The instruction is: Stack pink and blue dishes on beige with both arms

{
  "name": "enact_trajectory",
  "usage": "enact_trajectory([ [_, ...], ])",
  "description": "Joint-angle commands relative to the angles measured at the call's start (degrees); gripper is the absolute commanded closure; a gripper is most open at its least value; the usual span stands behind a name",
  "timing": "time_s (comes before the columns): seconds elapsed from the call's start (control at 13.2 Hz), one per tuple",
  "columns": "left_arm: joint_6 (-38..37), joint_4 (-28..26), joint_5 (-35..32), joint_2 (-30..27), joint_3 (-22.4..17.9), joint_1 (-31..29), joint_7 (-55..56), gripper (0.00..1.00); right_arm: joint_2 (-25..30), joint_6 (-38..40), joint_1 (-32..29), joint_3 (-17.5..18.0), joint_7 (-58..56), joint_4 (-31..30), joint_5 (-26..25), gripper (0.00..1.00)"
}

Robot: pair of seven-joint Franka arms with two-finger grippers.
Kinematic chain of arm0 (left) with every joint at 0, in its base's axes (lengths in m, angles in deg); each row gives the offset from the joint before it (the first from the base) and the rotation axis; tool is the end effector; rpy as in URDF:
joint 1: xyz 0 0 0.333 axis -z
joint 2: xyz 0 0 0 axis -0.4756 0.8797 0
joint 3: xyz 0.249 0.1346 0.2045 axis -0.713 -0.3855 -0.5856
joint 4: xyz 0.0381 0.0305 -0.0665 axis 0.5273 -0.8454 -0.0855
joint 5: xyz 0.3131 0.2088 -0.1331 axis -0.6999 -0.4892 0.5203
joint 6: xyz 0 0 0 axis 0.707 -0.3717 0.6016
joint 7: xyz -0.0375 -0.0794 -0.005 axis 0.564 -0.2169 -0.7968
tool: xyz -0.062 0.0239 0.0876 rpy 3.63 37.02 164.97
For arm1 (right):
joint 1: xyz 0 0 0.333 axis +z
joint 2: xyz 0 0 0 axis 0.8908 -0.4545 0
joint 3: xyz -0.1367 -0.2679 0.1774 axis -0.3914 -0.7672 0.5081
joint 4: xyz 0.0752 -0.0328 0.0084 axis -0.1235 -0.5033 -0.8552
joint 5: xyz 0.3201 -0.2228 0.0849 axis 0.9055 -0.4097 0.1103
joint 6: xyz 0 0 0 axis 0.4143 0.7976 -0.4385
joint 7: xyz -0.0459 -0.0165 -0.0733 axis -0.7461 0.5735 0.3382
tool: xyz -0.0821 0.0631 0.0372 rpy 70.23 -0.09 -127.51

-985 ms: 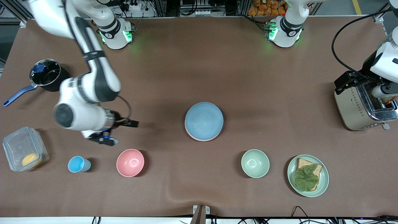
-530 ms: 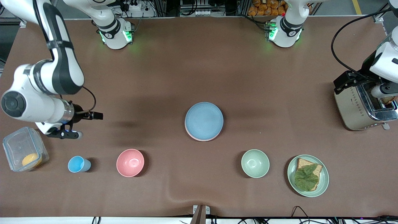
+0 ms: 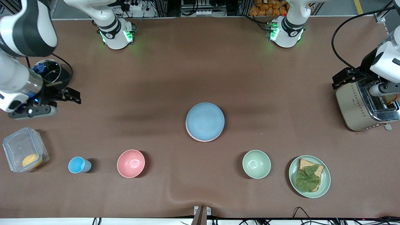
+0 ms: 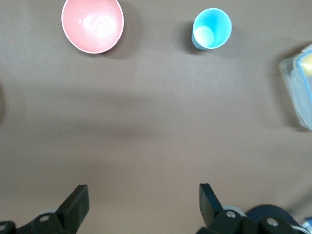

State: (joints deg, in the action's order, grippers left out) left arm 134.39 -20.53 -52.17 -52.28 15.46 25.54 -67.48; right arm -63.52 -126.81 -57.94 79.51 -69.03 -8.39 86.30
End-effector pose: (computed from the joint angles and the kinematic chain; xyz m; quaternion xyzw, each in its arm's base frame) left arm 0.5673 -0.0601 0.6518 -0.9986 -0.0511 0.0049 0.0126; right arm 0.5862 0.0163 0.5626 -0.9970 -0.0691 0.0335 0.0058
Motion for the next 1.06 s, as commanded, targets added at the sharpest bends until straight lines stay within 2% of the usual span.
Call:
enact_trajectory([
  [0.0, -2.1, 0.7, 0.6, -0.5, -0.1, -0.3, -1.7, 0.00, 1.1, 4.6, -1.8, 0.8, -1.3, 4.2, -2.2, 0.00],
  [0.23, -3.6, 2.7, 0.5, -0.3, -0.1, -0.3, -1.7, 0.00, 1.3, 7.6, -3.6, 0.8, -2.7, 6.9, -1.6, 0.00],
  [0.53, -4.7, 2.7, 0.3, -0.4, 0.4, -0.2, -1.7, 0.00, 3.3, 7.6, -3.4, 1.0, 2.9, 7.0, -1.2, 0.00],
  [0.98, -4.8, 2.8, 0.3, -0.4, 0.2, -0.3, -1.6, 0.00, 3.2, 7.7, -3.5, 1.0, 2.7, 6.9, -1.2, 0.00],
])
